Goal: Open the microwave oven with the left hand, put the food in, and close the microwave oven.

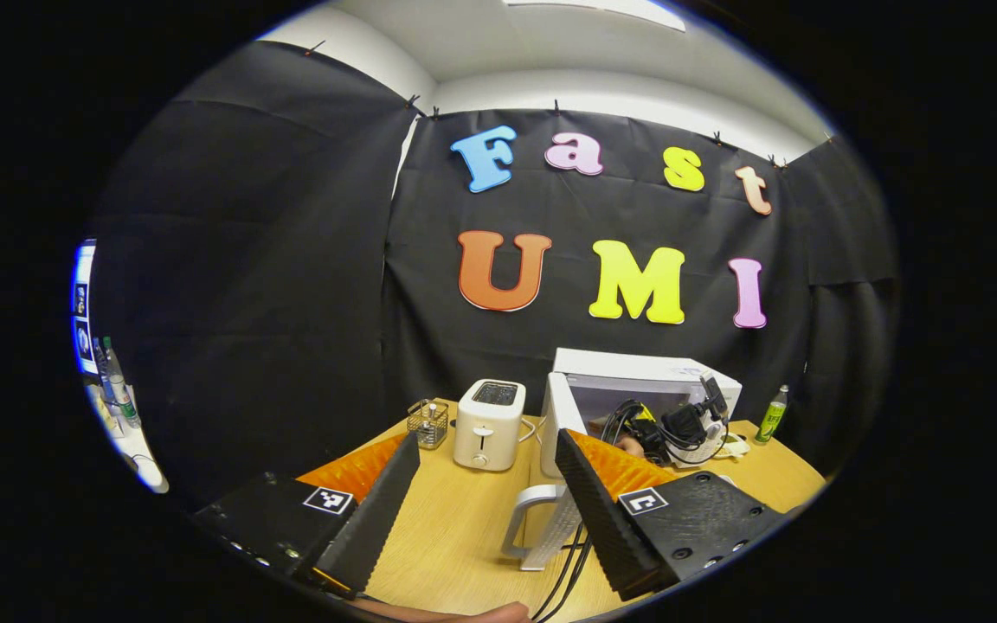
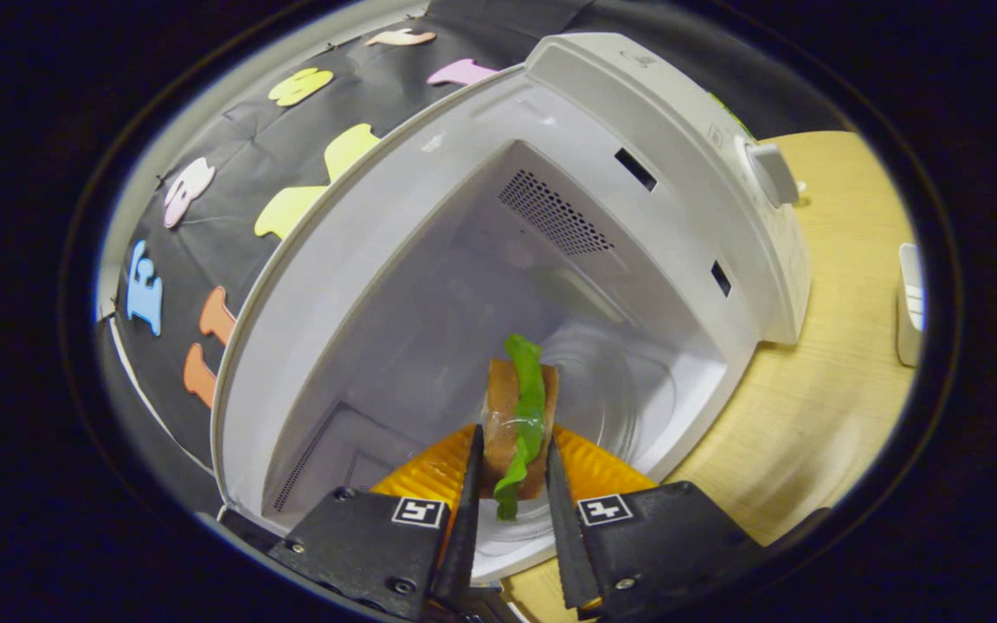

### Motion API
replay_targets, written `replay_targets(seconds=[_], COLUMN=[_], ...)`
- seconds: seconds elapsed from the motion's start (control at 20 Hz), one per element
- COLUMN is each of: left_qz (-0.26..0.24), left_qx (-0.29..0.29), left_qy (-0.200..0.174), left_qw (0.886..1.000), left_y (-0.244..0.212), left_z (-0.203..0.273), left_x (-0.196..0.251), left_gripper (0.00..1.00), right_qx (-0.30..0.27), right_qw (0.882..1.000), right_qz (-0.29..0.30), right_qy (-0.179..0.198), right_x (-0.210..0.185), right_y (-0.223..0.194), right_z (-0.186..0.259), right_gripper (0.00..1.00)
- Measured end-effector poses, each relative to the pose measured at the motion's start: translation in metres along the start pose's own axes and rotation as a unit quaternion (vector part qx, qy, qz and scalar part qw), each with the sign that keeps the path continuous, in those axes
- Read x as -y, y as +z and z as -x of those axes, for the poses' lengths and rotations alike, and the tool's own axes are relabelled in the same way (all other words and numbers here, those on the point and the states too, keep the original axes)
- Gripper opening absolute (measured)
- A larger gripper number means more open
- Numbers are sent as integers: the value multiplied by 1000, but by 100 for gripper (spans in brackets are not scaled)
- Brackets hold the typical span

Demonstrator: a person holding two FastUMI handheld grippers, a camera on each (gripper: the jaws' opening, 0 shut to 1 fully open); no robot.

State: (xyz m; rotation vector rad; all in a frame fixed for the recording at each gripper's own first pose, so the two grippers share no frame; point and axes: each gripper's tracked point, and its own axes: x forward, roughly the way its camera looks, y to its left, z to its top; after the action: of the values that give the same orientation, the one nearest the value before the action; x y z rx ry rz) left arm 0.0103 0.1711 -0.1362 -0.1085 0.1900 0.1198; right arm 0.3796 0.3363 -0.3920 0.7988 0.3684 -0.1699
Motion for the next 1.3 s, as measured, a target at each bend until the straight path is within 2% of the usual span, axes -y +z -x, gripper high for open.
replay_targets(seconds=[0.1, 0.15, 0.2, 0.25, 0.3, 0.35, 0.4, 0.45, 0.5, 0.55, 0.6, 0.7, 0.8, 1.0, 1.05, 1.2, 1.25, 1.3], left_qz=[-1, -4, -6, -6, -7, -11, -13, -14, -18, -25, -30, -33, -32, -41, -44, -57, -58, -55], left_qx=[2, 4, 7, 10, 12, 11, 5, -1, -2, 0, 2, 10, 11, 10, 8, 7, 7, 6], left_qy=[3, 2, -1, -2, -4, -7, -7, -5, -4, -2, 2, 0, -7, -4, -3, 7, 11, 12], left_qw=[1000, 1000, 1000, 1000, 1000, 1000, 1000, 1000, 1000, 1000, 1000, 999, 999, 999, 999, 998, 998, 998], left_y=[3, 5, 7, 9, 11, 11, 8, 8, 11, 13, 16, 19, 17, 15, 14, 11, 11, 8], left_z=[3, 5, 7, 9, 10, 11, 12, 13, 16, 19, 22, 27, 31, 38, 40, 44, 46, 46], left_x=[-1, -1, 1, 2, 3, 4, 5, 4, 4, 3, 2, 2, 6, 3, 3, -3, -6, -7], left_gripper=[95, 95, 95, 95, 95, 95, 95, 95, 95, 95, 95, 95, 95, 95, 84, 84, 95, 95], right_qx=[8, 15, 15, 10, 7, 4, 6, 13, 19, 16, 7, -10, -34, -39, -35, -29, -21, -12], right_qw=[1000, 1000, 999, 999, 998, 997, 995, 991, 986, 979, 974, 968, 967, 964, 962, 963, 963, 961], right_qz=[8, 17, 24, 34, 45, 63, 88, 114, 144, 175, 201, 226, 232, 247, 255, 259, 265, 271], right_qy=[-11, -21, -30, -40, -48, -53, -56, -63, -77, -100, -109, -110, -100, -92, -90, -63, -53, -47], right_x=[4, 10, 15, 20, 24, 27, 27, 29, 35, 42, 43, 41, 37, 39, 41, 37, 34, 33], right_y=[4, 7, 6, 3, -1, -4, -5, -1, 1, -1, -2, -4, -9, 4, 12, 37, 50, 62], right_z=[1, 0, -1, -1, -3, -3, -5, -4, -3, -2, 0, 4, 12, 37, 45, 76, 87, 99], right_gripper=[33, 47, 51, 41, 58, 48, 55, 68, 65, 70, 89, 93, 95, 94, 94, 94, 88, 94])
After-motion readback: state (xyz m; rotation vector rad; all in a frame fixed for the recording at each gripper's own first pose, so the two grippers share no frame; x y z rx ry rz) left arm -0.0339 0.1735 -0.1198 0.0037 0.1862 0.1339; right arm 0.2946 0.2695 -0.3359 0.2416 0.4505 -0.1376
